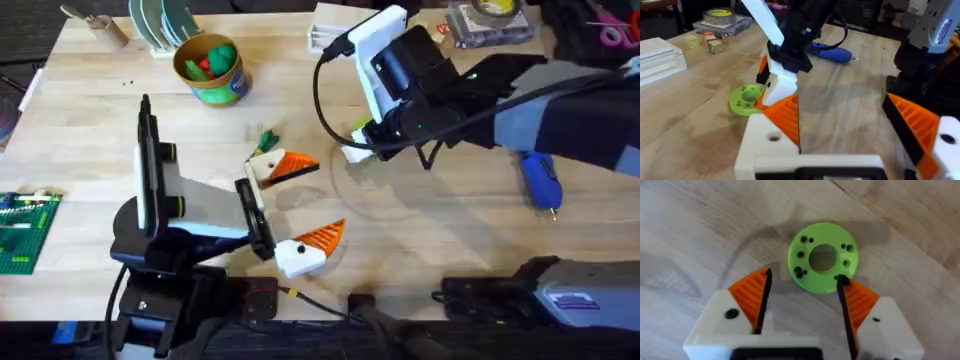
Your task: Pick up the gripper from the table and insert it into the empty holder that is missing its gripper. Then pick up a screw, insert it into the mounting hole, and use the screwdriver to tighten it. Finally, clean up the table by picking up the vegetable and placing it into the bucket.
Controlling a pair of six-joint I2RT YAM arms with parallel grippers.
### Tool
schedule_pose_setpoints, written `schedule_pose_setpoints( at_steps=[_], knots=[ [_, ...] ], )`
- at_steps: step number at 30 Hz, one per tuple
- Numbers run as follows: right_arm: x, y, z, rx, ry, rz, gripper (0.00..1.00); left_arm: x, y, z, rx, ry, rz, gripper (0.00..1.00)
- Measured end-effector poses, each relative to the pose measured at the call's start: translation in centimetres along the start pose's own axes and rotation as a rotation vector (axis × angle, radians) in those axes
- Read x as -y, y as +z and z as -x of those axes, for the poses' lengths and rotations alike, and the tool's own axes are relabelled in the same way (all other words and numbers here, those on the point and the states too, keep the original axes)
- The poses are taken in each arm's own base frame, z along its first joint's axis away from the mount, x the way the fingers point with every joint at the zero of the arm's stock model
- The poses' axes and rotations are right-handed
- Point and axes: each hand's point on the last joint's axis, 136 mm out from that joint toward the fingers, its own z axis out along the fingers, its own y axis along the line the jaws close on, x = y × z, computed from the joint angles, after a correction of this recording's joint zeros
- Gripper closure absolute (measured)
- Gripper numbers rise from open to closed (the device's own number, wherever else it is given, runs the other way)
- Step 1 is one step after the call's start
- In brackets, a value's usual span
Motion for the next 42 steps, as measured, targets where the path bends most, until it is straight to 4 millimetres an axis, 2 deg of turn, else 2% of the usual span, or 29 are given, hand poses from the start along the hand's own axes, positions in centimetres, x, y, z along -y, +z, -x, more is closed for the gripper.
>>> schedule_pose_setpoints(
  at_steps=[9,19,25,28,42],
  knots=[
    [0.1,0.3,-0.2,-0.011,-0.001,-0.007,0.398,0.0,0.0,0.0,0.000,0.000,0.000,0.008],
    [0.1,0.4,-0.2,-0.013,-0.001,-0.007,0.466,0.0,0.0,0.0,0.000,0.000,0.000,0.008],
    [0.1,1.7,-1.1,-0.057,-0.005,-0.013,0.536,0.0,0.0,0.0,0.000,0.000,0.000,0.008],
    [0.2,1.7,-0.9,-0.049,-0.005,-0.018,0.565,0.0,0.0,0.0,0.000,0.000,0.000,0.008],
    [0.2,1.8,-0.3,-0.026,-0.037,-0.018,0.612,0.0,0.0,0.0,0.000,0.000,0.000,0.008]
  ],
)
